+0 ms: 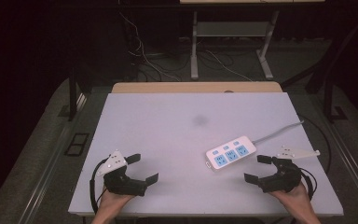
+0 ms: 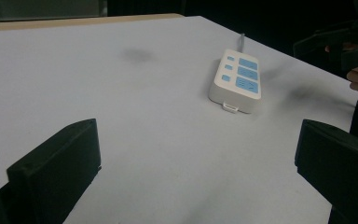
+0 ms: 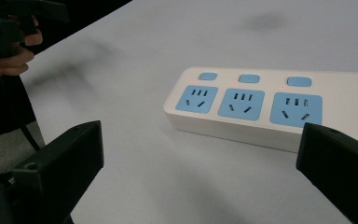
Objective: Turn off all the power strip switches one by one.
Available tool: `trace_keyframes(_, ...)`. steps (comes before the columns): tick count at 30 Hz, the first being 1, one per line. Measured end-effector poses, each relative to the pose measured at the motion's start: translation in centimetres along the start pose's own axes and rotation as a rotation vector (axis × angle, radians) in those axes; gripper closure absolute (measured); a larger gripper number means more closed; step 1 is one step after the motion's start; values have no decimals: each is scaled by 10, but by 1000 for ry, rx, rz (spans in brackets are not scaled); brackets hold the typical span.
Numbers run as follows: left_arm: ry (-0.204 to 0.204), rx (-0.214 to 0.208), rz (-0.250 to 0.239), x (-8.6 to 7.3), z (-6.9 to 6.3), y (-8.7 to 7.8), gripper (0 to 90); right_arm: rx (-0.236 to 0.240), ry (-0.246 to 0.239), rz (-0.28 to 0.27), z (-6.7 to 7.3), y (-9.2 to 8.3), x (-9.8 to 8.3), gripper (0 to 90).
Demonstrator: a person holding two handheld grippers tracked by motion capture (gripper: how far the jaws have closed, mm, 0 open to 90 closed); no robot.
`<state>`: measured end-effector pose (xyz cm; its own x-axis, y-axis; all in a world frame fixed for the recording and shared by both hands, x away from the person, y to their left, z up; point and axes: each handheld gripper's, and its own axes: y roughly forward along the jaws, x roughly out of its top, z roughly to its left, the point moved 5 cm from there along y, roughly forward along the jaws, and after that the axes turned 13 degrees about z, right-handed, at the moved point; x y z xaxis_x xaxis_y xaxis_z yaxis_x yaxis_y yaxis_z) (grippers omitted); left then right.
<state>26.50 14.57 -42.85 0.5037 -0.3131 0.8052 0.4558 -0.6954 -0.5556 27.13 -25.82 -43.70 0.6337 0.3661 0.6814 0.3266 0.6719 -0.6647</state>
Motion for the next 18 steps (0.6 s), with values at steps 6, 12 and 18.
trace_keyframes(6, -1, 0, -3, 0, 0, -1, 0, 5, 0, 6, 0, 0, 0, 5)
trace_keyframes(12, 0, -1, -1, -1, 0, 0, 0, 7, 0, 13, 0, 1, -1, 6)
trace_keyframes(18, 5, -8, 4, -1, 0, 2, 0, 9, 5, 19, -1, 2, -1, 5)
